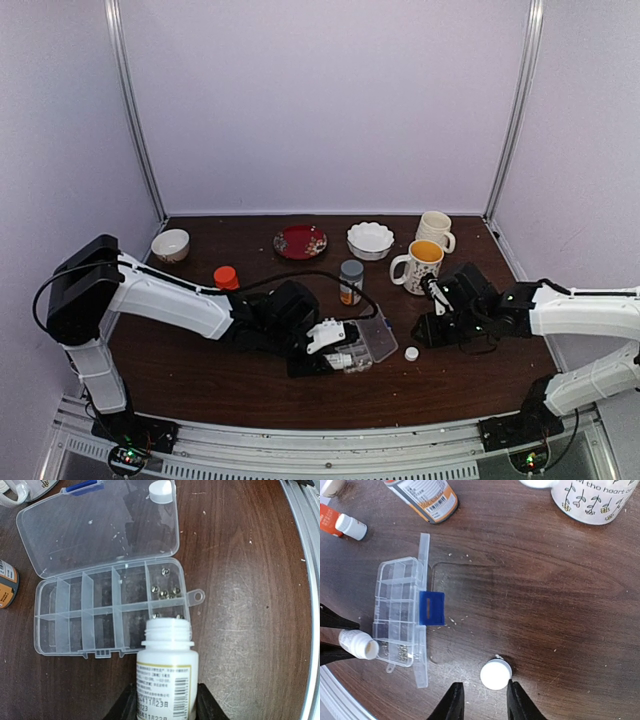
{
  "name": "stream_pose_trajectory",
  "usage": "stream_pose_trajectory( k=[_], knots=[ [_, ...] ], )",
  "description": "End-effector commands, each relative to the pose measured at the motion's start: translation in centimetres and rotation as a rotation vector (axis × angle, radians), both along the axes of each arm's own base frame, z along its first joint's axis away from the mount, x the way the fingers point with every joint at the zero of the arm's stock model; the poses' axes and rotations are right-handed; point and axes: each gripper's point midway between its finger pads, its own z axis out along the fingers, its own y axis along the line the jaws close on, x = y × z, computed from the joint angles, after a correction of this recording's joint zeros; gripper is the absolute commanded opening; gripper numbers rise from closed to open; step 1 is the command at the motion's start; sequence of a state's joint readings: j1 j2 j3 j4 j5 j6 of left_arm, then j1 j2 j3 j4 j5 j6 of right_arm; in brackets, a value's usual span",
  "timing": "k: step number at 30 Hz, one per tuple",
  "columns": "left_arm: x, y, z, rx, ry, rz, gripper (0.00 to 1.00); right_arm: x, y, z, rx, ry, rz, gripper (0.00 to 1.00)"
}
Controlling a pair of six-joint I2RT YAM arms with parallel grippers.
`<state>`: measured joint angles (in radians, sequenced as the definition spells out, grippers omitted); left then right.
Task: Sort the pills into containers
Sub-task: Pour the pill into the compartment of the pill container, then pick up the lid of the pill bottle from the center of the board.
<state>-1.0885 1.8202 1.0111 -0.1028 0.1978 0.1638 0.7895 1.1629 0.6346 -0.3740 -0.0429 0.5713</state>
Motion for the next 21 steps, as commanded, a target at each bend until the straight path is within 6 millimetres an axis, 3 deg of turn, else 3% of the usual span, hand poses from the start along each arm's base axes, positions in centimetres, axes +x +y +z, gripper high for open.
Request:
stream_pose_trajectory(
  k=[1, 9, 16, 21],
  knots=[
    [0.3, -0.8, 2.6, -0.108, -0.036, 0.006, 0.00, -0.4, -0.7, -1.9, -0.056, 0.044, -0.002, 0.32],
    [0.5, -0.8, 3.9, -0.210, -0.055, 0.024, 0.00, -1.4, 0.2, -4.8, -0.087, 0.126, 0.055, 0.42],
    [0.8, -0.2, 4.9, -0.285, -0.071, 0.049, 0.00, -1.4, 0.9, -5.4, -0.096, 0.127, 0.056, 0.45],
    [0.7, 0.5, 6.7, -0.387, -0.100, 0.051, 0.00, -1.3, 0.9, -5.6, -0.111, 0.120, 0.057, 0.47]
  ],
)
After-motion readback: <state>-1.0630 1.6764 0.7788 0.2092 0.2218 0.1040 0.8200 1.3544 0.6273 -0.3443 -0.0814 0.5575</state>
